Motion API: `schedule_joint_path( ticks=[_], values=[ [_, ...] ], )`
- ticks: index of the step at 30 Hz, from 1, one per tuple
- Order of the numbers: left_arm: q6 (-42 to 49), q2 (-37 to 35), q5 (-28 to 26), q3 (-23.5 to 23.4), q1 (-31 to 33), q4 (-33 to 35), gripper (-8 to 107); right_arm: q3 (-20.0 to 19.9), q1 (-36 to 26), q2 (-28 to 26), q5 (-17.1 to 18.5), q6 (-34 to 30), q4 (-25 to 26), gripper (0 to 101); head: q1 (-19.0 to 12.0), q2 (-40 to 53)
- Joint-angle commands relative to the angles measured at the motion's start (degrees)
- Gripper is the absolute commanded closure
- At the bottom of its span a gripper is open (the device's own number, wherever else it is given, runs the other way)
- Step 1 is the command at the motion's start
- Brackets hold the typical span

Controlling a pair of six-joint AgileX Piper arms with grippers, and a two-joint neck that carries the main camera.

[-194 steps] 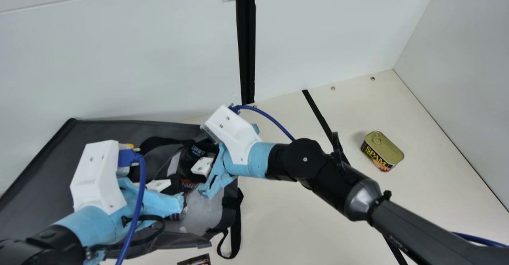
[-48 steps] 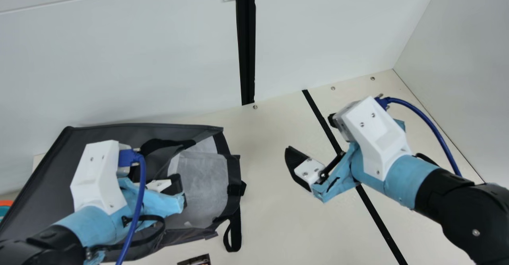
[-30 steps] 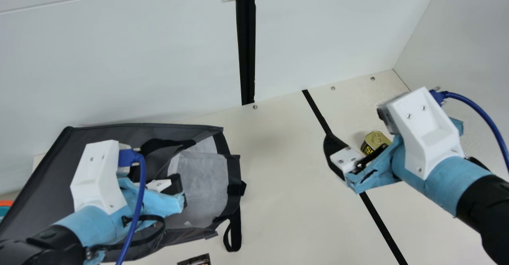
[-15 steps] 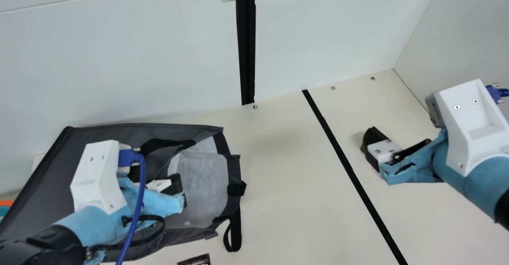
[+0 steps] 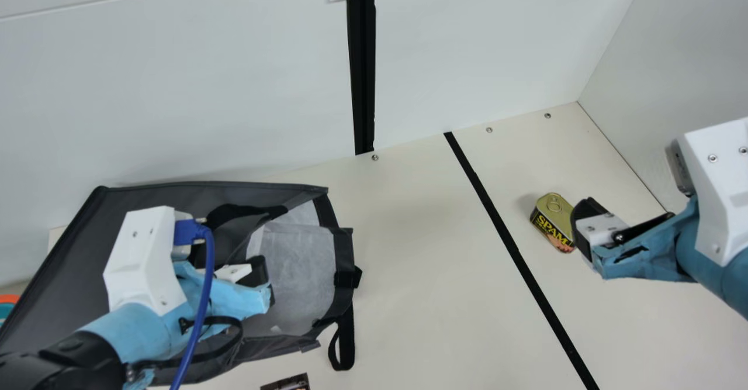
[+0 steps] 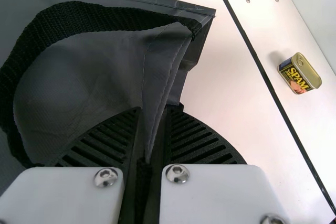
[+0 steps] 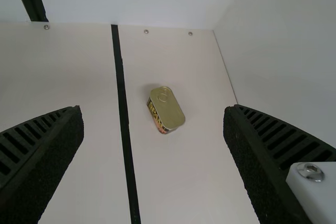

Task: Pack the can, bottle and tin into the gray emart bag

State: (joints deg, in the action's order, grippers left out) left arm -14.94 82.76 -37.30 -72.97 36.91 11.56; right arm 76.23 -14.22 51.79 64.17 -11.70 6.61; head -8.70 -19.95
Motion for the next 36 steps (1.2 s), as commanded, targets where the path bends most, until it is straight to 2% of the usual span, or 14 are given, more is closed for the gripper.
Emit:
schedule_joint_path(
  ticks=[1,9,20,36],
  values=[
    [0.0,0.0,0.0,0.0,0.0,0.0,89,0.4,0.3,0.0,1.3,0.4,0.9,10,-1.3,0.0],
    [0.0,0.0,0.0,0.0,0.0,0.0,89,2.4,2.0,-0.1,5.7,1.9,2.8,10,-1.3,0.0],
    [0.0,0.0,0.0,0.0,0.0,0.0,89,0.0,0.1,-0.7,5.7,0.4,1.6,10,-1.3,0.0],
    [0.0,0.0,0.0,0.0,0.0,0.0,89,-0.7,-3.1,-0.8,5.7,-2.5,-1.4,10,-1.3,0.0]
  ],
)
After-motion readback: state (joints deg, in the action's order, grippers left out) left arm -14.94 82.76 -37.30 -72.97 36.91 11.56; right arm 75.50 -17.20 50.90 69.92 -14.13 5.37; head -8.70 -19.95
